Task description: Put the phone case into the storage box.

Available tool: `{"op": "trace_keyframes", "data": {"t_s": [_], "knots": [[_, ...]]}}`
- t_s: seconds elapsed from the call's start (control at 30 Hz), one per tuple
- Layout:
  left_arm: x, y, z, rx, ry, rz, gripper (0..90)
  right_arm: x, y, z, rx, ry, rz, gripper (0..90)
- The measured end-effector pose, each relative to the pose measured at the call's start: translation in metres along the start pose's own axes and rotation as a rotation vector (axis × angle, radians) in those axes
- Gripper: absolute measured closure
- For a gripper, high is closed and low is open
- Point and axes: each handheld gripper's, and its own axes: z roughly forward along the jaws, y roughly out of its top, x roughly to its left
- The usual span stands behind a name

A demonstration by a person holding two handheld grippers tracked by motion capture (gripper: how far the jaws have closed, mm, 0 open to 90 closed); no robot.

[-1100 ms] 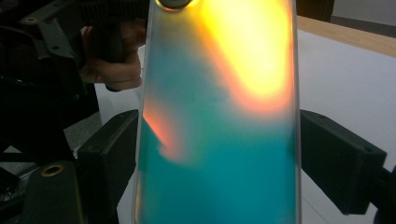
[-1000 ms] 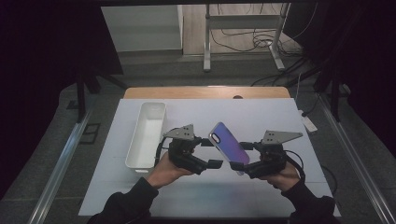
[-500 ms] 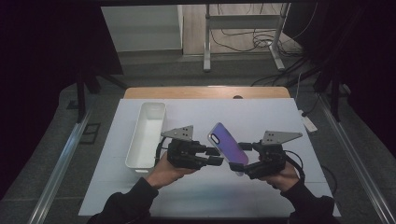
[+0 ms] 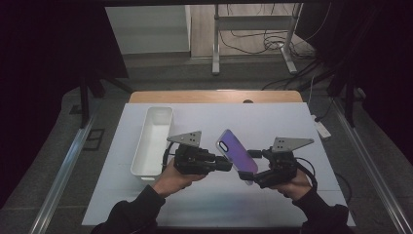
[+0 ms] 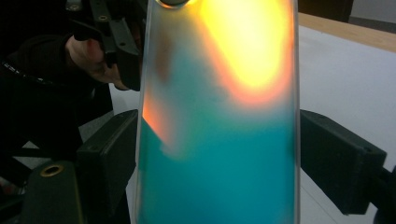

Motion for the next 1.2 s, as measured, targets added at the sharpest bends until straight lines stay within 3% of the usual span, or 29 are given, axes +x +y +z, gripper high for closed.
{"op": "trace_keyframes", "data": {"t_s": [0.3,0.53,0.73,0.87,1.2], "knots": [[0.004,-0.003,0.002,0.019,-0.061,0.001,83.1,0.001,-0.002,0.006,0.048,0.0,-0.03,16.8],[0.0,-0.002,0.008,0.036,-0.087,0.034,87.4,-0.003,-0.005,0.012,0.093,0.063,-0.021,16.5],[-0.002,-0.003,0.012,0.072,-0.033,0.048,88.2,0.0,-0.007,0.018,0.132,0.042,-0.037,7.3],[-0.001,-0.004,0.012,0.092,0.018,0.042,88.2,-0.002,-0.009,0.018,0.143,0.027,-0.03,6.6],[-0.001,-0.005,0.009,0.13,0.083,0.028,88.1,-0.005,-0.012,0.017,0.181,-0.019,-0.024,4.1]]}}
